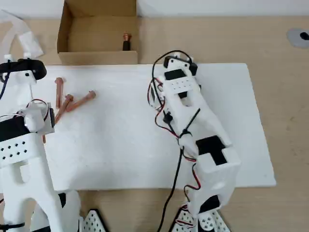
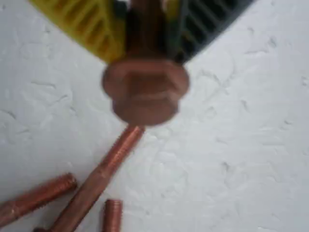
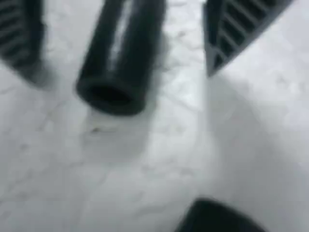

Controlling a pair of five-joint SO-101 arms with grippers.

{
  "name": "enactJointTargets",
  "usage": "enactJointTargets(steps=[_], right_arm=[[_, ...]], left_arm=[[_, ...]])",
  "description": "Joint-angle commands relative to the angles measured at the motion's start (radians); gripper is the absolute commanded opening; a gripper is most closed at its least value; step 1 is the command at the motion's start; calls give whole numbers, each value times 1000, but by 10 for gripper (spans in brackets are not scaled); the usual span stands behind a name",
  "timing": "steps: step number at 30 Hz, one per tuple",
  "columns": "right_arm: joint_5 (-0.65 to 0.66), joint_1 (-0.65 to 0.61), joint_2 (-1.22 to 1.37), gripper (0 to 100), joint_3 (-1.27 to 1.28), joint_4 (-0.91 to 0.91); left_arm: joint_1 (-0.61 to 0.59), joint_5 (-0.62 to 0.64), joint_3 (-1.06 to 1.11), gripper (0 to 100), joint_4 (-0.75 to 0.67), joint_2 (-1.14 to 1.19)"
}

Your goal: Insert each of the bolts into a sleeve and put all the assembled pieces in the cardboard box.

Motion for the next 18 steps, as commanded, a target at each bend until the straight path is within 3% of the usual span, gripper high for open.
enactJointTargets(steps=[1, 5, 18], right_arm=[[18, 10, -48, 90, 2, -20], [58, 10, 1, 33, 2, -18], [124, 7, 87, 10, -97, 127]], left_arm=[[12, 5, -12, 10, 3, -39], [11, 5, -12, 10, 3, -39], [11, 6, -20, 10, 3, -41]])
